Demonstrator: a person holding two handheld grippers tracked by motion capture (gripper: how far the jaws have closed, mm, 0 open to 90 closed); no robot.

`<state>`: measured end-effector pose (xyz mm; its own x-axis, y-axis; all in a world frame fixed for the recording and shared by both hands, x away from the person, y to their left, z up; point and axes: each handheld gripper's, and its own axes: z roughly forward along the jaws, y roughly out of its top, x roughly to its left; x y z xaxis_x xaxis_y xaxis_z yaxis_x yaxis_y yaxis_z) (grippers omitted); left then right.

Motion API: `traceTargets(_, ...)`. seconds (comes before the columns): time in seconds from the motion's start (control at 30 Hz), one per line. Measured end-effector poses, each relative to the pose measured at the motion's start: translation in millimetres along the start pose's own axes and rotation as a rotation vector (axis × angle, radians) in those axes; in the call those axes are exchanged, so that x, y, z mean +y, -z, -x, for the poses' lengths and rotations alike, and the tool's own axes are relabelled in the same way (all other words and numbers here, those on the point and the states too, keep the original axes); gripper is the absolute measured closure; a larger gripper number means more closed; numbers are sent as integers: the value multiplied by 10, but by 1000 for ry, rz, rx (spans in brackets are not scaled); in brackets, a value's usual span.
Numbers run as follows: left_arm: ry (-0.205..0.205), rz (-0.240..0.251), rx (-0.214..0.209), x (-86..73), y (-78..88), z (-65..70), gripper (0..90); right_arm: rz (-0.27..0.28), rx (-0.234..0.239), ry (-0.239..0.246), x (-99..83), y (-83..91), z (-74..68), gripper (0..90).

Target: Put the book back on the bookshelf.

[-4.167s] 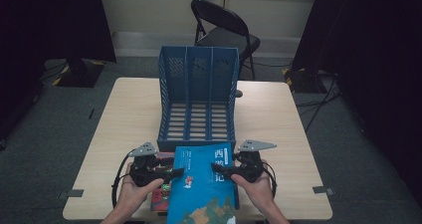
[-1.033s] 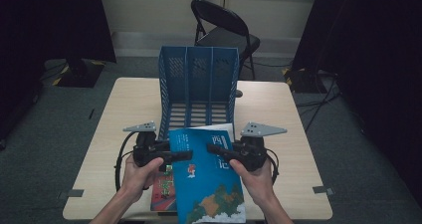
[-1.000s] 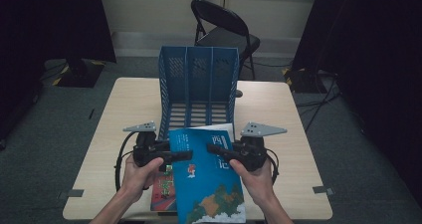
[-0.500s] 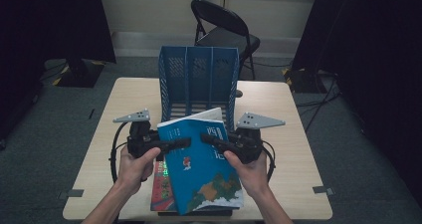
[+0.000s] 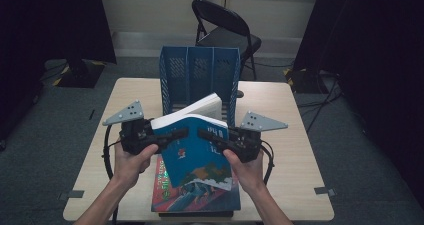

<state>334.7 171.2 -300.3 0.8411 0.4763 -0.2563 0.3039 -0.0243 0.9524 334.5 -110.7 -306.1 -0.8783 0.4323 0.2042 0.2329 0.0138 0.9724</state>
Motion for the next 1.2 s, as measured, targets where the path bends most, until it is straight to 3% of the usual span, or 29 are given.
traceTargets(0.1,-30,11,-5,-38,-3,59,549,-14,8,16,-9,52,-35,777)
traceTargets(0.27,-48,23,-5,-96,-21,156,552,-33,16,20,-38,142,-29,718)
traceTargets(0.4,-49,31,-7,-118,-19,191,555,-42,-10,27,-73,227,-18,642)
traceTargets(0.43,-46,29,-12,-121,-11,185,555,-50,-39,42,-81,280,-16,614)
traceTargets(0.73,-58,22,-8,-148,11,209,559,-57,-68,20,-179,469,85,606)
traceTargets(0.93,-59,23,-14,-167,13,200,558,-82,-34,-1,-212,522,116,623)
traceTargets(1.0,-52,17,-21,-183,12,189,554,-82,-53,-3,-213,530,105,631)
traceTargets(1.03,-52,9,-20,-196,22,189,556,-77,-94,13,-219,534,110,590)
traceTargets(1.07,-52,9,-20,-196,22,189,558,-77,-94,13,-219,534,110,590)
traceTargets(1.1,-61,3,-9,-197,31,203,561,-86,-191,56,-224,544,129,613)
traceTargets(1.13,-64,2,-5,-197,32,207,562,-93,-205,47,-234,552,170,617)
traceTargets(1.2,-64,1,-9,-198,32,208,562,-89,-176,6,-279,551,264,637)
